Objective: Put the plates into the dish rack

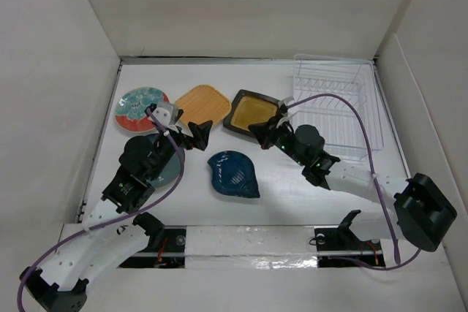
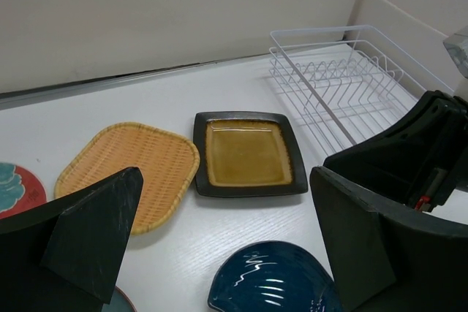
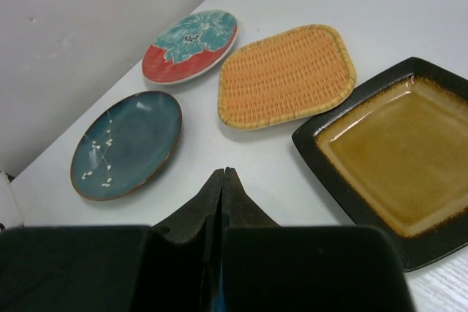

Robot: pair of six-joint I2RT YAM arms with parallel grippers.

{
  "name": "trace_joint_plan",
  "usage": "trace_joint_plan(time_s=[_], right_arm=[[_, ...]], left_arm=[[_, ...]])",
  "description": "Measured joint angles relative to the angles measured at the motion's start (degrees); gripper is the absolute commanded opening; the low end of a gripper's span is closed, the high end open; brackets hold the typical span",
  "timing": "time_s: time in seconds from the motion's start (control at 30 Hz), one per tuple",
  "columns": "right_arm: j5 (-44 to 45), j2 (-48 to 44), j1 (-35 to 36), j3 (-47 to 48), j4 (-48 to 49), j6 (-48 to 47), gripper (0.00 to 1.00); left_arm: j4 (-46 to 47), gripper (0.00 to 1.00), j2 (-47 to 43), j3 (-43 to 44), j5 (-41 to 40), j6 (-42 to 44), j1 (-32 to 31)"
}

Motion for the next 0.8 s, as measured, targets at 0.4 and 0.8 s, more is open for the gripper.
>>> trace_joint_plan(time_s=[0.4,0.8], right_arm=[[8.9,13.6,2.8,10.6,-8.8,2.4,0.08],[13.0,30.4,11.6,26.1,-13.3,12.0,0.66]], left_arm=[[0.5,0.99,-4.2,-0.5,-2.5,-1.2,0.0],[-0.5,0.99,-6.4,-0.5,-6.4,-3.8,0.0]])
